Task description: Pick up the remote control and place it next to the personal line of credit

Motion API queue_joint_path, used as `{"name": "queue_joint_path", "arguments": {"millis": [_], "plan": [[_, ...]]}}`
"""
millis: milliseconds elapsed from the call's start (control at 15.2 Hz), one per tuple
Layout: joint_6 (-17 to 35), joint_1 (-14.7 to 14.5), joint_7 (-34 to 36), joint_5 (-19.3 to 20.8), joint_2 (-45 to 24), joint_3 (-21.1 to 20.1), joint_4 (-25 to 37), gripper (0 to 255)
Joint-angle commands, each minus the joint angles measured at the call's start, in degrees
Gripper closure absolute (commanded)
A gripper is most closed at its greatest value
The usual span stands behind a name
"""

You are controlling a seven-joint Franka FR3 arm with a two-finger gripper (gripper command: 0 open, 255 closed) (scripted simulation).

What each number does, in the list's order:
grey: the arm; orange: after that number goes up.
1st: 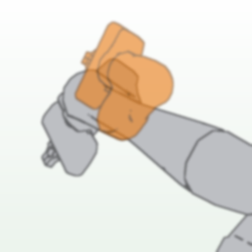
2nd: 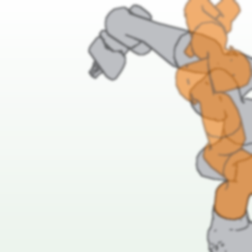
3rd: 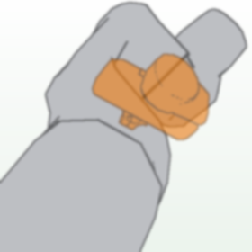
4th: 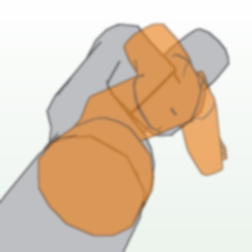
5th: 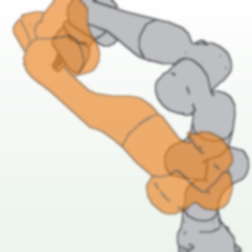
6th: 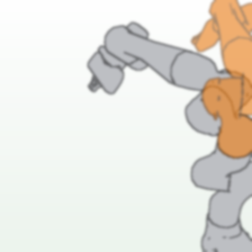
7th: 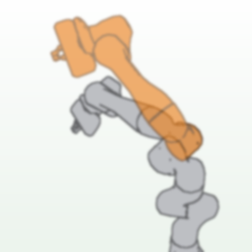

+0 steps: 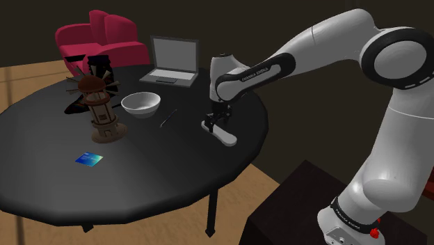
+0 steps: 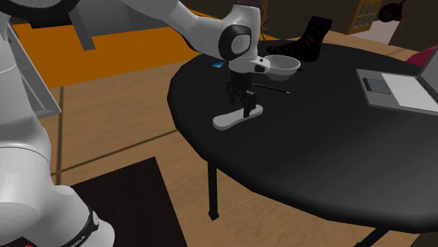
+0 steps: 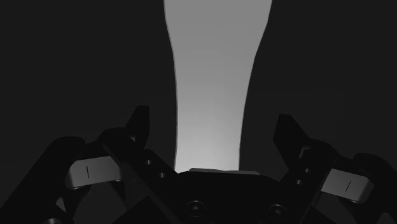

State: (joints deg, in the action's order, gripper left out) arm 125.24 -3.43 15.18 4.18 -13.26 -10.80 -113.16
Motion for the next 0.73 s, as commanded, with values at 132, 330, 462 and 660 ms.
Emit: {"name": "queue_joint_path", "arguments": {"millis": [132,330,462,660], "plan": [[2.65,-0.04,0.25,0.45,-1.44,0.16,-1.2,0],[3.04,-0.05,0.3,0.52,-1.68,0.19,-1.35,0],[3.03,-0.05,0.3,0.52,-1.68,0.19,-1.35,0],[3.02,-0.05,0.3,0.52,-1.68,0.19,-1.35,0]]}}
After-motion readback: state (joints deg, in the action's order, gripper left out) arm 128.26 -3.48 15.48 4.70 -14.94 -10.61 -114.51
